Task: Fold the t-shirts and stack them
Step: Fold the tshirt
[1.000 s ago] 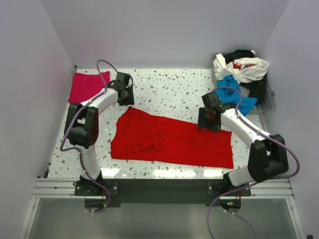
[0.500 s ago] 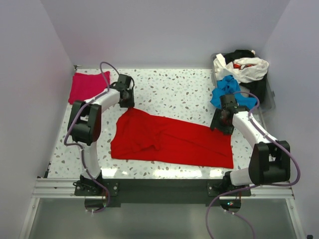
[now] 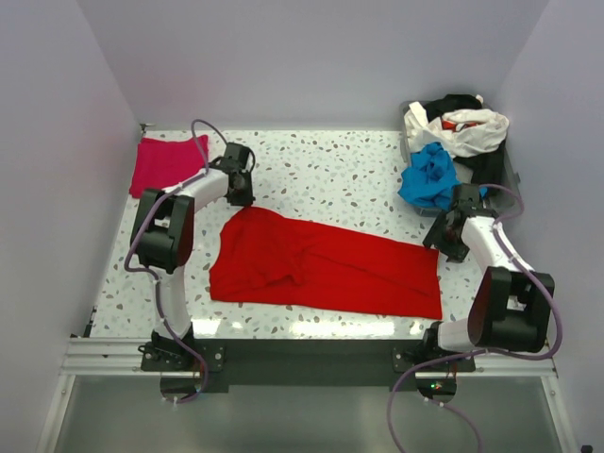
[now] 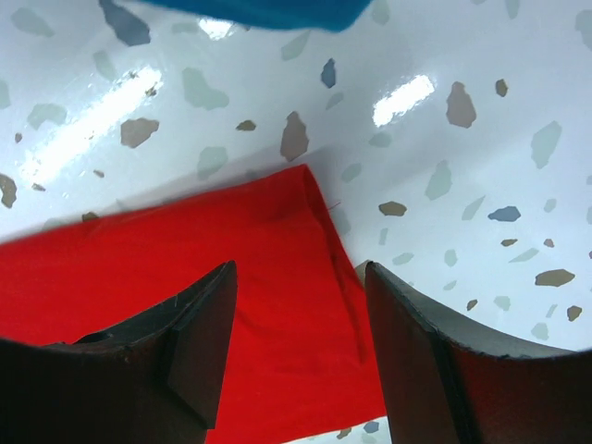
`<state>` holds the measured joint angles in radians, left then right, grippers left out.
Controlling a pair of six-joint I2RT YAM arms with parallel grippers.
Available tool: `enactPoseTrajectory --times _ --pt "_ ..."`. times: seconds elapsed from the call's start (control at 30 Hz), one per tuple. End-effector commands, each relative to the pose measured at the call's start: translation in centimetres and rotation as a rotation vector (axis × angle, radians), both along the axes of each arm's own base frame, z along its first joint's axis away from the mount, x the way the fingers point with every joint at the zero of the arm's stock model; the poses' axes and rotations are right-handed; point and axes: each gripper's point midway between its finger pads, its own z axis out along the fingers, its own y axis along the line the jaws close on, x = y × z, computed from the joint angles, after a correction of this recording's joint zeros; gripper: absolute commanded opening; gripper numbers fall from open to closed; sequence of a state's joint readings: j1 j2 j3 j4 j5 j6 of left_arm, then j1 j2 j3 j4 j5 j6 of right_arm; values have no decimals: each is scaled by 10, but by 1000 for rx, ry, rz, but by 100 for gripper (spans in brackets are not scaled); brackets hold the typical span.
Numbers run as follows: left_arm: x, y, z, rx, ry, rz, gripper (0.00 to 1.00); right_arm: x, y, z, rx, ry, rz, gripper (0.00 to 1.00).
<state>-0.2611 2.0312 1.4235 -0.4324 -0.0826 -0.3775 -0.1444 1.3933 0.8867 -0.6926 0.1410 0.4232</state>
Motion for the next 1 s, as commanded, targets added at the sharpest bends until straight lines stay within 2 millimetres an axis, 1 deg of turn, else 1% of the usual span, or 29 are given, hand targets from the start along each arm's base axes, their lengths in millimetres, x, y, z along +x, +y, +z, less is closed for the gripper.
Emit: enactPoseTrajectory --times 0.0,0.17,0.23,0.3,0.47,0.5,0.53,0.57,0.6,0.63,0.67,0.77,0.8,0.83,0.97 --pt "17 1 15 0 -71 -5 24 11 -14 0 -29 -47 -15 61" --pt "16 1 15 1 -68 -5 21 20 -20 -7 -36 -49 -20 61" --pt "16 2 15 0 -68 -3 20 24 -21 -9 -37 -51 -20 59" --pt "16 1 15 0 -70 -4 19 25 -21 -16 -30 -37 -21 56" --pt "17 3 15 -2 -71 1 16 20 -19 -32 -20 -3 -42 48" --pt "18 3 15 -6 -73 2 16 22 -20 -34 -20 -10 -51 45" --pt "18 2 15 -8 -71 1 15 19 -19 -39 -17 0 -55 44" --pt "18 3 14 -9 -69 1 13 18 -19 -41 -13 1 -60 42" --pt "19 4 14 -8 -71 4 11 19 -19 -46 -10 6 -66 37" --pt "19 4 13 -7 -70 2 10 18 -19 -48 -14 13 -69 35" --pt "19 5 13 -7 -68 4 6 18 -20 -50 -16 16 -73 32" --pt "20 8 13 -4 -70 10 2 18 -24 -55 -34 35 -81 11" --pt "20 10 12 -3 -69 13 1 17 -25 -56 -40 38 -84 3" --pt "20 11 12 -3 -70 13 0 17 -26 -58 -43 48 -84 0" --pt "23 15 14 -3 -81 18 0 19 -30 -60 -54 54 -95 0"
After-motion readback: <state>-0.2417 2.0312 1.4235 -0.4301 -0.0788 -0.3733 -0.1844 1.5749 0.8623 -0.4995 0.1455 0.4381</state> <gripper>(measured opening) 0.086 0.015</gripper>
